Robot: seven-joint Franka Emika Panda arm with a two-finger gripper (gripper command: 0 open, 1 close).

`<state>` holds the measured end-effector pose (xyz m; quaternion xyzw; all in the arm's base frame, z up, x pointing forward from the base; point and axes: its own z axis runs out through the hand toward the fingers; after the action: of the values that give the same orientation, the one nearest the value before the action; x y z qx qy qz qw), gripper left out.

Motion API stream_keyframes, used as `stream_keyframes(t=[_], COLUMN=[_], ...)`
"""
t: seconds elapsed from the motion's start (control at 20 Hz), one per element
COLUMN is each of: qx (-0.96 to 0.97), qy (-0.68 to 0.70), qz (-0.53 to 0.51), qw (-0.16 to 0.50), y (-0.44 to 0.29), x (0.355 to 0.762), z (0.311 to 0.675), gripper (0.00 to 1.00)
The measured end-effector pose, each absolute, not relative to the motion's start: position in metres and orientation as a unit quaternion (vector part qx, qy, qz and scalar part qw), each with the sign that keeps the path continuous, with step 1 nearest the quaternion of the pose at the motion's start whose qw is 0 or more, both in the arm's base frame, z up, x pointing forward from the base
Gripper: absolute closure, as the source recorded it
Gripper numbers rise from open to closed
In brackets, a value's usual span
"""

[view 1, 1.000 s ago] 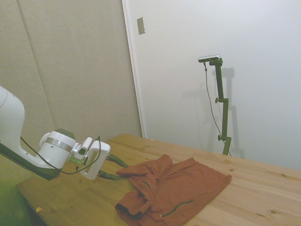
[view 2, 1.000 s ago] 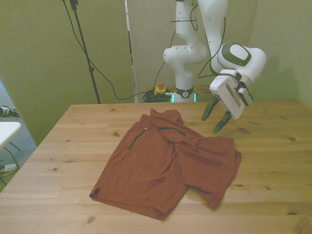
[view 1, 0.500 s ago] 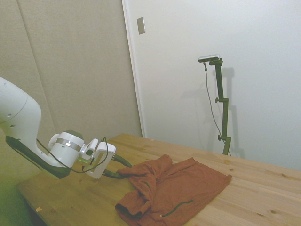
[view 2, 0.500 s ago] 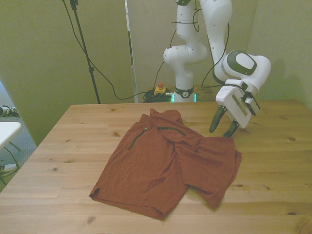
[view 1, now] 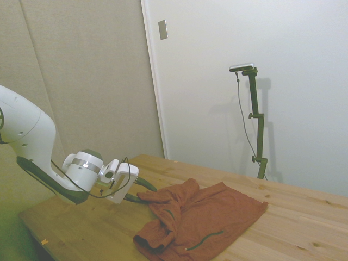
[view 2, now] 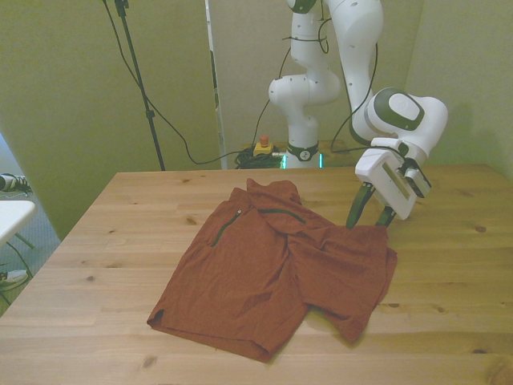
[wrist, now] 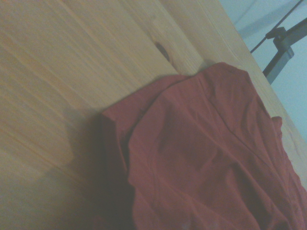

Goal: Fold the shorts

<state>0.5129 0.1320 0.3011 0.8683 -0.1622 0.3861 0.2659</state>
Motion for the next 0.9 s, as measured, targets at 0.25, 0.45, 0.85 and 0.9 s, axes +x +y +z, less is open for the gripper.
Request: stream_keyframes(t=[0.25, 0.45, 0.85, 0.9], qx=[0.870, 0.871, 0.870, 0.870], qy=[-0.161, -0.160, -0.162, -0.162], qz=[0.384, 0.380, 0.379, 0.379], qw=[0.266, 0.268, 0.269, 0.269], y=[0.1329, 0.1325, 0.1300, 0.1298], x=[0.5152, 0.5156, 0.5167, 0.5167], z=[0.2956, 0.2911, 0.2908, 0.2908], gripper=[1.00, 1.00, 1.00, 1.00])
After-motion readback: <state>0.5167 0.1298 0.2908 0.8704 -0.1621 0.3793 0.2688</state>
